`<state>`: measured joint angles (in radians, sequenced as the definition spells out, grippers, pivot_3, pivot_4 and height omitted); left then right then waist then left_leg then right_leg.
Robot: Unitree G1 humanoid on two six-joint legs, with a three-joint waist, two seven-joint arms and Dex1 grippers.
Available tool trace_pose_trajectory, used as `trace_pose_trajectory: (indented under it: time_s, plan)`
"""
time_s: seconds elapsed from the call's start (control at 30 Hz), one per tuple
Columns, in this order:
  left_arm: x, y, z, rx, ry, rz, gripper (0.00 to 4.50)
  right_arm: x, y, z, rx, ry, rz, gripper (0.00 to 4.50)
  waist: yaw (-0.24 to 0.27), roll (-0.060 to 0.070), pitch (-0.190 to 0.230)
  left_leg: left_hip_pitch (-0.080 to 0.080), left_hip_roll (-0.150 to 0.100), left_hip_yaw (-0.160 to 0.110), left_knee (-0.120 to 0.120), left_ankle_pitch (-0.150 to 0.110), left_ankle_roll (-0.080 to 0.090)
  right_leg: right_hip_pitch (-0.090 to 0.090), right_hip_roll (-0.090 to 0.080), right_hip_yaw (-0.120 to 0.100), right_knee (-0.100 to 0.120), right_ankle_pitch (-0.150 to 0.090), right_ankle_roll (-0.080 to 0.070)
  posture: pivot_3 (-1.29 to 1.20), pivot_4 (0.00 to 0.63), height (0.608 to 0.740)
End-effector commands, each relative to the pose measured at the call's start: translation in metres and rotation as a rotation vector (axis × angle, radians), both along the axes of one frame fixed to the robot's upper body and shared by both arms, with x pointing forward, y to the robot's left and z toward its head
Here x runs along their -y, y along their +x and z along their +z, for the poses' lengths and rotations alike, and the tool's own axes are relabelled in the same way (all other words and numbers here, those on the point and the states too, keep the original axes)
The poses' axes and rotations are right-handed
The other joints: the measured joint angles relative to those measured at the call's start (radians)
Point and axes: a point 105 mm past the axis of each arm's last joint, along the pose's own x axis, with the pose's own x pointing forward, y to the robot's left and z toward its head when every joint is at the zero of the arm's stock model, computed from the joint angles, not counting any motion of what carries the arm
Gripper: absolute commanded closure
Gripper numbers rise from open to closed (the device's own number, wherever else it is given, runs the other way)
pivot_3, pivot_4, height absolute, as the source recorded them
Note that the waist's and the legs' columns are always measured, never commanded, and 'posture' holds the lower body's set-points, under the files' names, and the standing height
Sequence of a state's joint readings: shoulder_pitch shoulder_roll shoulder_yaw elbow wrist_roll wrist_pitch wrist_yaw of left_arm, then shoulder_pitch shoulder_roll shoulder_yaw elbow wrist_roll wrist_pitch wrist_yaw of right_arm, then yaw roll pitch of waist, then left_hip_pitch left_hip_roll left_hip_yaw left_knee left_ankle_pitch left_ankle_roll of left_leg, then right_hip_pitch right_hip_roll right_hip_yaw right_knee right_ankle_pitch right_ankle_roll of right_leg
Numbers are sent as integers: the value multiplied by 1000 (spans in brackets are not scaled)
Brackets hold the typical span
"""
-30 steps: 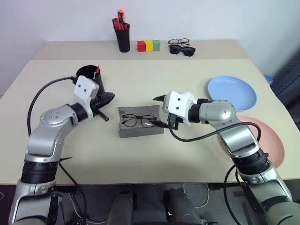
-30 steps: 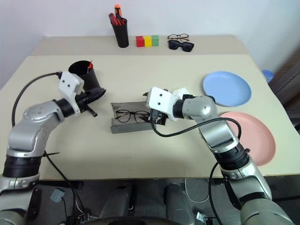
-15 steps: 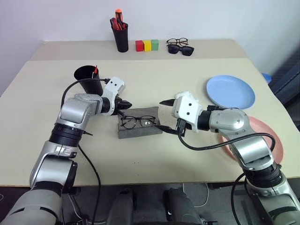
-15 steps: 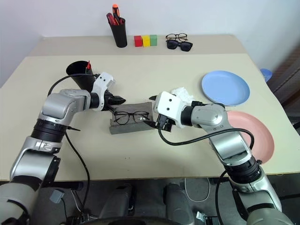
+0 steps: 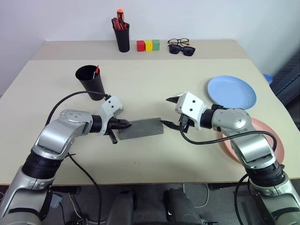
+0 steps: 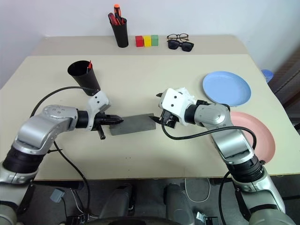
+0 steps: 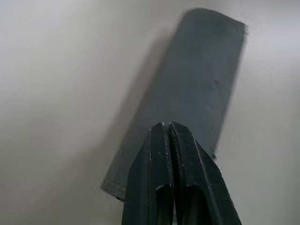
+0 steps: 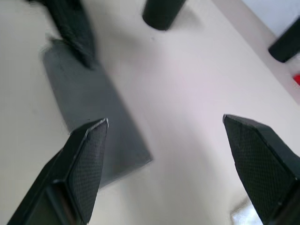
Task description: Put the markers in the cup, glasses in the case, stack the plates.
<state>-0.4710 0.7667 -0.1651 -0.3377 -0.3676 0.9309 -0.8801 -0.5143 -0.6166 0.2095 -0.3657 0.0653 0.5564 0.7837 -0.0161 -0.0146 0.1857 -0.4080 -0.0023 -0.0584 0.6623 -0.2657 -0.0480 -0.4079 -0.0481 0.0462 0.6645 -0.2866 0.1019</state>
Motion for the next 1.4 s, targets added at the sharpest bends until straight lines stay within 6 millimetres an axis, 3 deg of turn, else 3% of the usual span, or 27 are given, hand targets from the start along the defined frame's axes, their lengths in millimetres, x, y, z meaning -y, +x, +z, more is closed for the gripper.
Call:
trace_pose_trajectory:
  time_s: [0.03, 0.13, 0.23, 0.33, 0.57, 0.67, 0.87, 0.97, 1.07, 1.2, 1.3, 1.4]
  plan:
    - [5, -7, 13, 180, -74, -62, 4431, 44, 35, 7, 62, -32, -257, 508, 0, 0, 0, 0, 0, 0, 0, 0, 0, 0, 0, 0, 0, 0, 0, 0, 150, 740]
    - [5, -8, 24, 306, -133, -81, 4431, 66, 48, 3, 48, -42, -380, 508, 6, 0, 0, 0, 0, 0, 0, 0, 0, 0, -1, 0, 0, 0, 0, 0, 150, 740]
    - [-8, -5, 26, 363, -159, -6, 4431, 119, 61, -14, 32, -152, -579, 508, 5, 0, 0, -1, 0, 1, 0, 0, 0, 0, -1, 0, -1, 0, 0, 0, 150, 740]
    - [-11, -5, 27, 375, -184, 18, 4431, 144, 68, -25, 53, -247, -654, 508, 3, 0, 0, -1, 0, 1, 0, 0, 0, 0, -1, 0, -1, 0, 0, 0, 150, 740]
    - [-1, -8, 29, 394, -204, -5, 4431, 167, 90, -41, 58, -282, -744, 508, -9, 0, 0, 1, 0, 4, 0, 0, 0, 0, 0, 2, 0, 0, 0, 0, 150, 740]
    - [2, -10, 30, 408, -211, -10, 4486, 169, 96, -45, 56, -274, -763, 1396, -5, 0, 0, 1, 0, 4, 0, 0, 0, 0, 0, 2, 0, 0, 0, 0, 150, 740]
    - [3, -13, 29, 410, -217, -4, 4486, 168, 98, -45, 69, -268, -752, 4375, -1, 0, 0, 0, 0, 3, 0, 0, 0, 0, -1, 2, 0, 0, 0, 0, 150, 740]
    - [3, -13, 27, 412, -211, 0, 4486, 169, 96, -31, 139, -278, -741, 4448, -2, 1, 0, 0, 0, 3, 0, 0, 0, 0, 0, 2, 0, 0, 0, 0, 150, 740]
    - [2, -9, 26, 411, -218, 10, 4486, 168, 84, -7, 221, -280, -690, 4448, -1, 2, 1, 0, 0, 3, 0, 0, 0, -1, 0, 2, 0, 0, 0, 0, 150, 740]
    - [-1, 1, 21, 409, -215, 36, 4486, 164, 49, 17, 271, -256, -565, 4448, 9, 3, 2, 0, 0, 3, 0, 0, 0, 0, -1, 1, -1, 0, 0, 0, 150, 740]
    - [-3, 12, 17, 396, -206, 37, 4486, 176, 0, 22, 217, -242, -515, 4448, 12, 3, 1, 0, 0, 2, 0, 0, 0, 1, 0, 1, -1, 0, 0, 0, 150, 740]
    - [3, 17, 17, 383, -215, -9, 4486, 194, -50, 13, 91, -279, -542, 4448, 28, 3, 1, -1, 0, 1, 0, -1, 1, 3, 1, -2, -3, 0, 0, 0, 150, 740]
